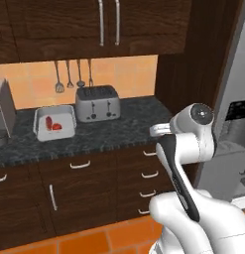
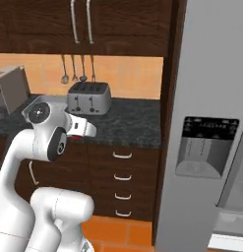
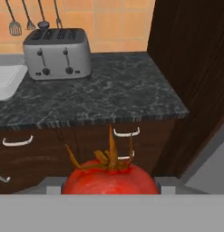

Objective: Place one tomato and one steak in each tupperware on the nearby counter, to pack two identical lunches.

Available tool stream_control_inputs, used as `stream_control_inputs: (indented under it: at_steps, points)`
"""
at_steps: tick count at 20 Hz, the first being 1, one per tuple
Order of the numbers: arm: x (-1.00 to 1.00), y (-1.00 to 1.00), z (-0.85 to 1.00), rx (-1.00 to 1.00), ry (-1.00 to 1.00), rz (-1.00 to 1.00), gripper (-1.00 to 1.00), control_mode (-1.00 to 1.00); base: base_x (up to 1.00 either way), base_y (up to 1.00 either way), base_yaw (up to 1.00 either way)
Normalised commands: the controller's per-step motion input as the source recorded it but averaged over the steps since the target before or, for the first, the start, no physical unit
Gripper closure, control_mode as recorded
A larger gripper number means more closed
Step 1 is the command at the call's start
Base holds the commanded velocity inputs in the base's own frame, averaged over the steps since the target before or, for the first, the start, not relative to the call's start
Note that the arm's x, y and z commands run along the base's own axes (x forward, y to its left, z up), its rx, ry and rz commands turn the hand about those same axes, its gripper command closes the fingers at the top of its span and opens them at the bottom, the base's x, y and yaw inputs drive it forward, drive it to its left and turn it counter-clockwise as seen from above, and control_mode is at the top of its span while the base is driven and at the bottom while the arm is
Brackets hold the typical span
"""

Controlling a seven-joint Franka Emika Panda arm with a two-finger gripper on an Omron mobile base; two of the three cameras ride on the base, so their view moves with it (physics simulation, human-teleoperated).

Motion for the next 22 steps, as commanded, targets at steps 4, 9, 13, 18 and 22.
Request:
stream_control_inputs:
  at_steps: [4, 9, 13, 18, 22]
  points:
    - [0.00, 0.00, 0.00, 0.00, 0.00, 0.00, 1.00, 1.00, 0.34, 1.00, 0.00]
    - [0.00, 0.00, 0.00, 0.00, 0.00, 0.00, 1.00, 1.00, 0.54, 1.00, 0.00]
    - [0.00, 0.00, 0.00, 0.00, 0.00, 0.00, 1.00, 1.00, 0.55, 1.00, 0.00]
    - [0.00, 0.00, 0.00, 0.00, 0.00, 0.00, 1.00, 1.00, 0.39, 1.00, 0.00]
    - [0.00, 0.00, 0.00, 0.00, 0.00, 0.00, 1.00, 1.00, 0.33, 1.00, 0.00]
